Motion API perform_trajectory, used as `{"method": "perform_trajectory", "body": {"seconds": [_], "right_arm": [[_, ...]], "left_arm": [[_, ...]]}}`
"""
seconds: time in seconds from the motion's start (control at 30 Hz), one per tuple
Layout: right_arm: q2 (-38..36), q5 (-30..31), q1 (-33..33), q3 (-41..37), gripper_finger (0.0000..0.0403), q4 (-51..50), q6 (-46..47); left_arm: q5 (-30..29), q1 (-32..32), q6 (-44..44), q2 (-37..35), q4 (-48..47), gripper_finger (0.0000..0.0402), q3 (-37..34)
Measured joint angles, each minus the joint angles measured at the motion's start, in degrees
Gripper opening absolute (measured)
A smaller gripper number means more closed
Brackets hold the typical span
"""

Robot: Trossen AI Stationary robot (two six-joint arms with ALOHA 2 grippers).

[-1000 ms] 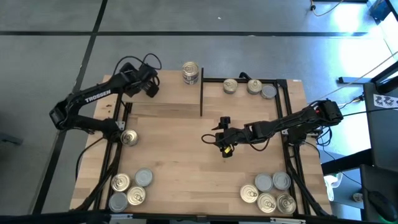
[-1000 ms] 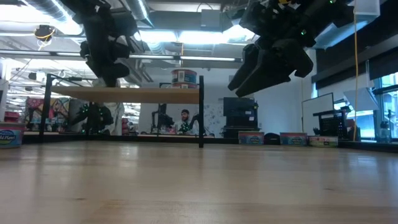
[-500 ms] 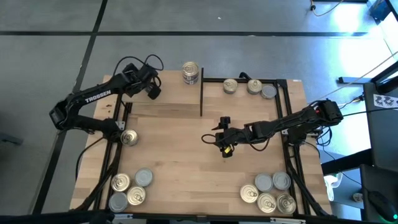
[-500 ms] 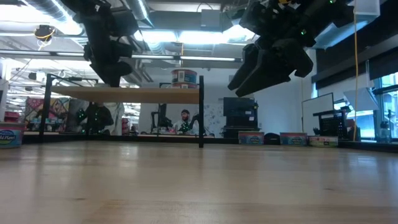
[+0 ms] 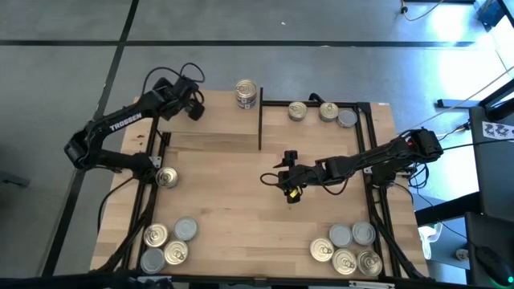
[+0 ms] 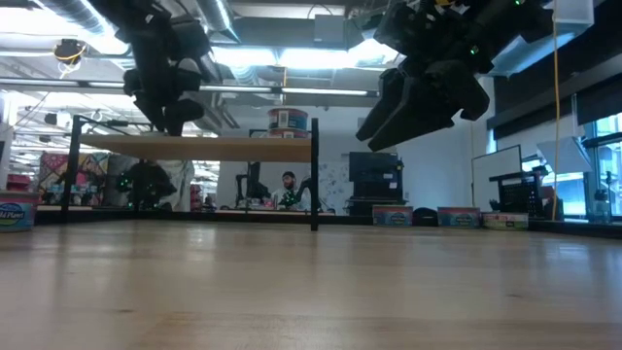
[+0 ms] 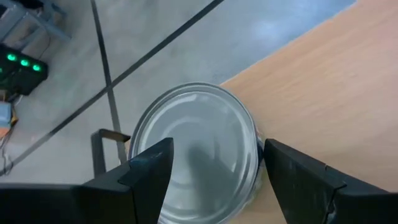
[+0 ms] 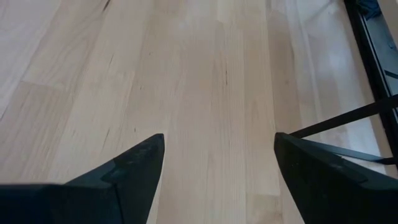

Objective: Stack canned seafood by type on shelf
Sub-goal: Put the green tuna can on the shelf, then stack the green tuna can on top of the green tuna can on the shelf

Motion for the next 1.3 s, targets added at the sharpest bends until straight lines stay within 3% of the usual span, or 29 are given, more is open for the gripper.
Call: {"method": "perform_trajectory", "body": {"seconds": [0.27,0.43,0.8,0.93,1.3], "right_arm": [[0.0,0.0,0.0,0.0,0.0305,0.0,-0.1],[0.0,0.0,0.0,0.0,0.0305,0.0,-0.1],[0.0,0.0,0.0,0.0,0.0305,0.1,-0.2],[0.0,-1.1,0.0,0.0,0.0305,1.0,-0.2],[0.0,-2.6,0.0,0.0,0.0305,3.3,-0.2]], "left_arm": [[0.1,1.0,1.8,-0.1,0.7,0.0249,0.0],[3.4,-4.4,2.7,-2.7,0.3,0.0249,2.4],[26.0,-30.5,-4.9,-8.4,-3.3,0.0249,4.0],[27.5,-41.0,-11.7,-7.9,-6.7,0.0249,3.9],[27.7,-65.6,-41.7,-5.6,-17.6,0.0249,3.7]]}}
